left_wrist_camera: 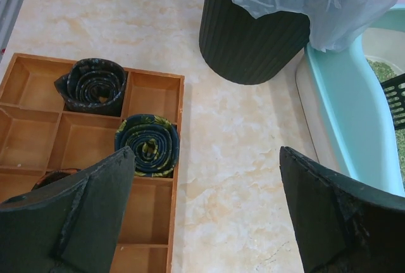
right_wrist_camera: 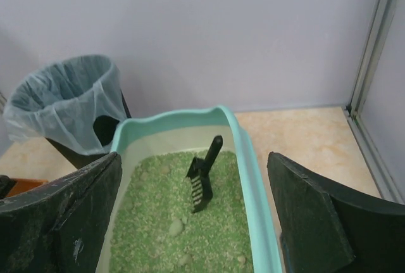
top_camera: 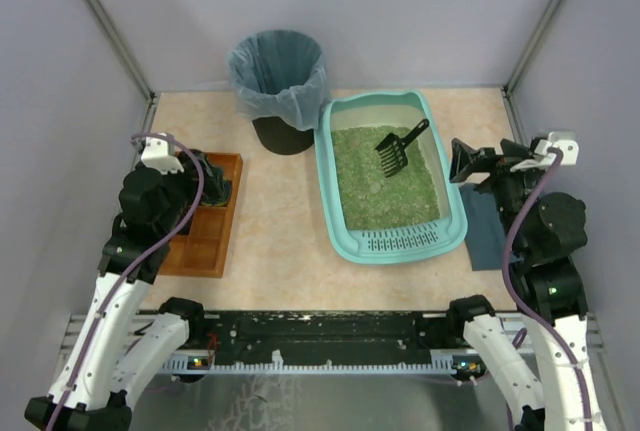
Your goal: Clean the litter box
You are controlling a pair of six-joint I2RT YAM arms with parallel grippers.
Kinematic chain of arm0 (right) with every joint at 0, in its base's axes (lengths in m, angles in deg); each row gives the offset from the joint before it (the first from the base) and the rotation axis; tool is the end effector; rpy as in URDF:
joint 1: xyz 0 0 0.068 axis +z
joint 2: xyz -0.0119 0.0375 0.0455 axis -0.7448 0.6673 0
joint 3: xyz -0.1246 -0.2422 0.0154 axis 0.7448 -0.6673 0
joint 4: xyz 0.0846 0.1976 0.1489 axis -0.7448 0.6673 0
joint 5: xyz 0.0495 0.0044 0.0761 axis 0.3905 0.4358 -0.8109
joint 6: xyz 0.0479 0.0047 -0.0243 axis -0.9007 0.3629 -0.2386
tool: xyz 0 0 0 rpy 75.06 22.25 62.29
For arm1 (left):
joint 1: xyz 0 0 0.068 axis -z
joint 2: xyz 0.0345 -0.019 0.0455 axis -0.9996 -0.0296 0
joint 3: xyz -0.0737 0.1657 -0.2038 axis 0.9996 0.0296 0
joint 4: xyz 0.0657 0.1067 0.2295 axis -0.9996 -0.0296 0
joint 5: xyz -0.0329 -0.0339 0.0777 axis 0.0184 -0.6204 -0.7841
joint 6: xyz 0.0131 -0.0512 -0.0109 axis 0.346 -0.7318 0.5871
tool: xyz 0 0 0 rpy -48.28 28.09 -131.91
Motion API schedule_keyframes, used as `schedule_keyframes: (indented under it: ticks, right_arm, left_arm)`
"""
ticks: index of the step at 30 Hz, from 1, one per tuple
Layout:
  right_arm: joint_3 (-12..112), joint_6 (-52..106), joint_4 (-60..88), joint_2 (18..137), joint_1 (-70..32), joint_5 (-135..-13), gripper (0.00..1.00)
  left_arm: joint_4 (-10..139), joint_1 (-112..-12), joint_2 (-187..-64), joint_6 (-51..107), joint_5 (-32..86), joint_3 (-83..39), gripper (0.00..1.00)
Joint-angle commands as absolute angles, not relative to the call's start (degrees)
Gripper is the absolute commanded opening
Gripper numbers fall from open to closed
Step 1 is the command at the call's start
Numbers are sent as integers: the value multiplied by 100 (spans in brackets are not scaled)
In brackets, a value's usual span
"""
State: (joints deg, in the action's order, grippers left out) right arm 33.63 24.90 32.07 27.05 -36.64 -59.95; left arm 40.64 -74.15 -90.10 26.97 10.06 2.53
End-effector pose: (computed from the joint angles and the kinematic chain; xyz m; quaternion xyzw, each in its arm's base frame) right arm 0.0842 0.0133 0.4379 0.0248 0.6406 0.1021 0.7607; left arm 0.1533 -0.0329 0.3500 -0.0403 0.7840 -0.0860 0.6134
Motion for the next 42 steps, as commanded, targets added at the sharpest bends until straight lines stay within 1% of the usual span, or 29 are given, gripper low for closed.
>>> schedule_keyframes:
  ticks: [1, 13, 20, 26, 29, 34, 38, 42]
  right_arm:
    - [3236, 2387, 3133, 2661, -3646, -5863, 96]
    - [3161, 2361, 3293, 2659, -3645, -5853, 96]
    - [3243, 2200, 3567, 2786, -3646, -5924, 96]
    - [3627, 2234, 4390, 3414, -3645, -6766, 96]
    - [3806, 2467, 4755, 3827, -3648, -7200, 94]
    - [3805, 2546, 4889, 4372, -3651, -7668, 93]
    - [3624, 2205, 4561, 4788, -3609, -8403, 93]
    - [3203, 1623, 3697, 5118, -3421, -9176, 98]
  left_arm:
    - [4284, -7398, -8894, 2494, 896, 315, 100]
    - [4114, -7398, -9110, 2018, 646, 319, 100]
    - [4282, -7398, -8965, 2174, 859, 421, 100]
    - [4729, -7398, -8628, 2367, 1256, 773, 100]
    - [4863, -7398, -8521, 2400, 1360, 938, 100]
    - [4976, -7398, -8532, 2398, 1512, 1141, 100]
    - [4952, -7398, -8540, 2390, 1556, 1257, 100]
    - [4896, -7398, -8512, 2402, 1664, 1336, 100]
